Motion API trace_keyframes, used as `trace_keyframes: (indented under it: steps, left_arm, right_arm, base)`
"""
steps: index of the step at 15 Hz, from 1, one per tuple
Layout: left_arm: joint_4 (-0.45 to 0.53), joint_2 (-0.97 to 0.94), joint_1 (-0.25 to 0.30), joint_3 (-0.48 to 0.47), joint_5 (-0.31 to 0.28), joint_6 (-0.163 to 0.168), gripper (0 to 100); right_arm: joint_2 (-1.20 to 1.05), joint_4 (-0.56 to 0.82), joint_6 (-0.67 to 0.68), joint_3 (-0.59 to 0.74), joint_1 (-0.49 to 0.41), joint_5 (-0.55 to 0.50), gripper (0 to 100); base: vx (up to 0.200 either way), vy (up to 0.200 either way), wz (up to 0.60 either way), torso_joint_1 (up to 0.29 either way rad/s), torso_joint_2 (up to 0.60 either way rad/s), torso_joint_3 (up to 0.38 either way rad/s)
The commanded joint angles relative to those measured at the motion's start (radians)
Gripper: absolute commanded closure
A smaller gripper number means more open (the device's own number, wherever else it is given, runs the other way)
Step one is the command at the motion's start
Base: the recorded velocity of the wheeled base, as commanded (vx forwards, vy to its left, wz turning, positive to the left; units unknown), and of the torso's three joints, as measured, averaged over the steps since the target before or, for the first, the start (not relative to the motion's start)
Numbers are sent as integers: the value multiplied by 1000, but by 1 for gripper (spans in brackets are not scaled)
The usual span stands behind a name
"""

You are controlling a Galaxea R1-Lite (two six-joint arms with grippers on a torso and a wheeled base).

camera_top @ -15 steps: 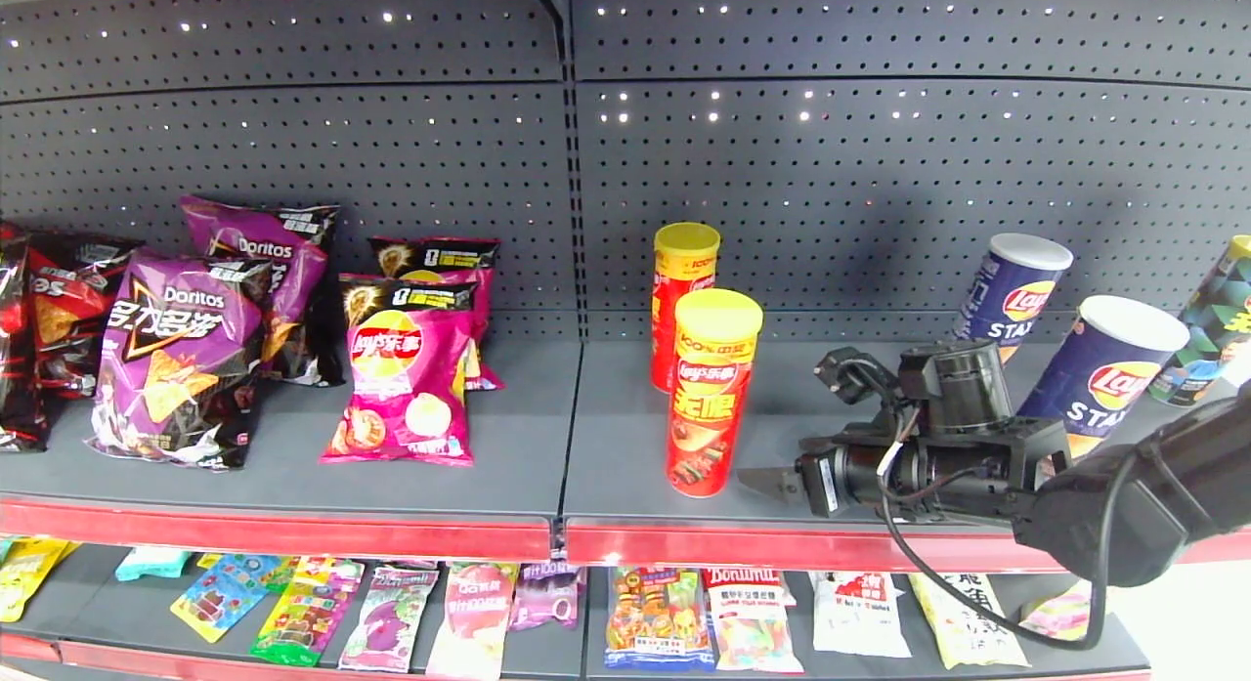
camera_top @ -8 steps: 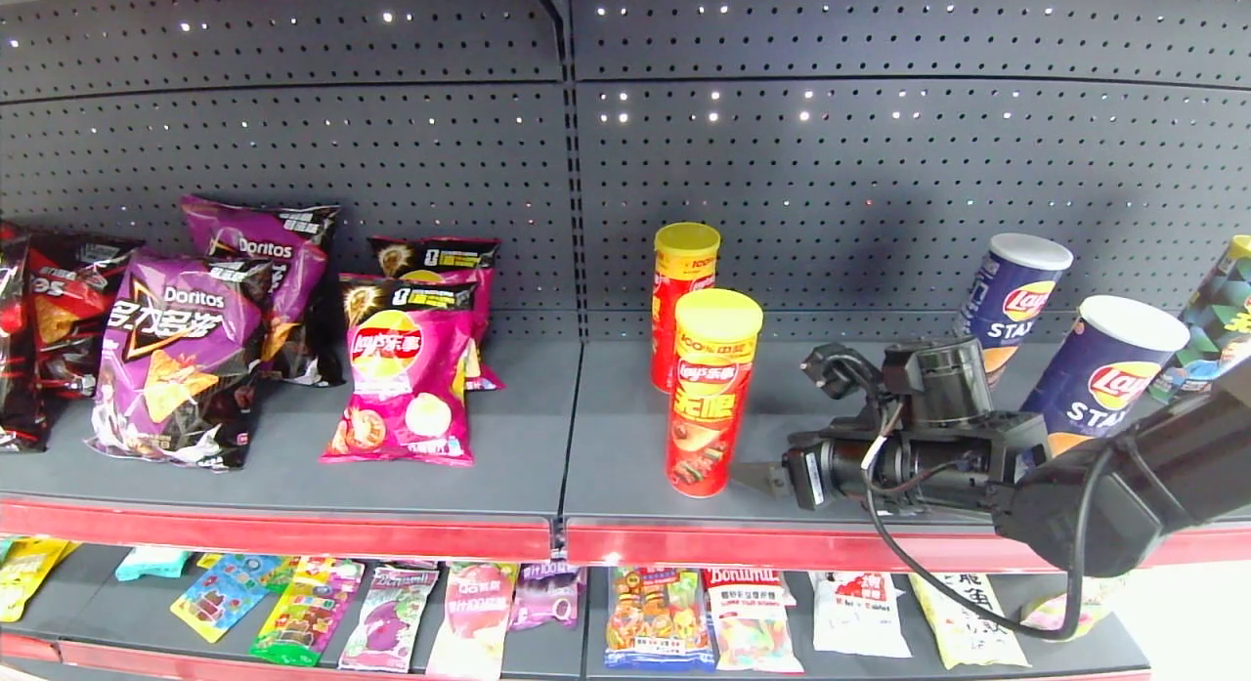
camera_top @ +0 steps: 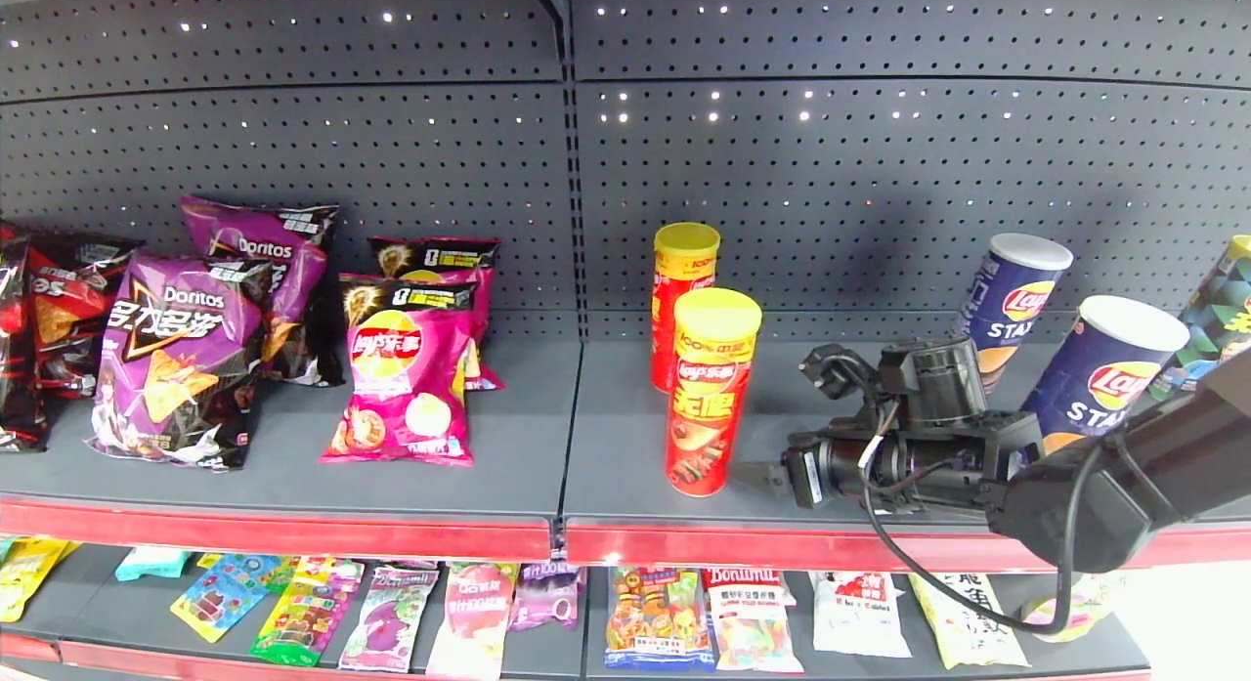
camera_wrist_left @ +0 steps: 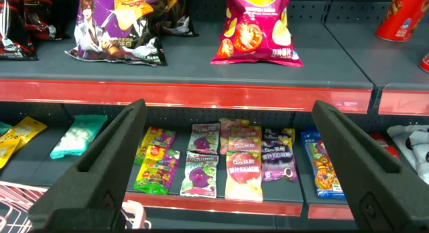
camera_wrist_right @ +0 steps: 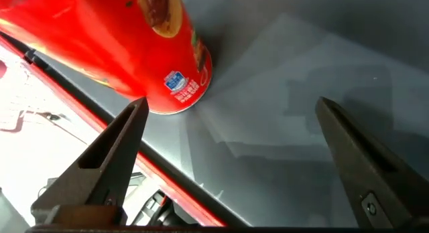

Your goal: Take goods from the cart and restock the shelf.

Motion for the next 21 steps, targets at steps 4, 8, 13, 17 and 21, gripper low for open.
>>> trace_keyframes:
  steps: [4, 8, 13, 17, 21]
  left_arm:
    - [0, 2, 0, 0, 1, -1, 0]
    - [0, 2, 0, 0, 1, -1, 0]
    - [0, 2, 0, 0, 1, -1, 0]
    - [0, 2, 0, 0, 1, 0, 0]
    - [0, 2, 0, 0, 1, 0, 0]
  right_arm:
    - [6, -1, 0, -5, -1, 1, 0]
    - [19, -1, 0, -27, -9, -4, 0]
    - [20, -1, -1, -28, -15, -4, 0]
    - [28, -1, -14, -19, -35, -3, 0]
    - [42, -1, -15, -30, -47, -4, 0]
  base:
    - [0, 0, 0, 0, 0, 0]
    - [0, 0, 0, 0, 0, 0]
    - [0, 0, 0, 0, 0, 0]
    - [0, 0, 0, 0, 0, 0]
    - [0, 0, 0, 0, 0, 0]
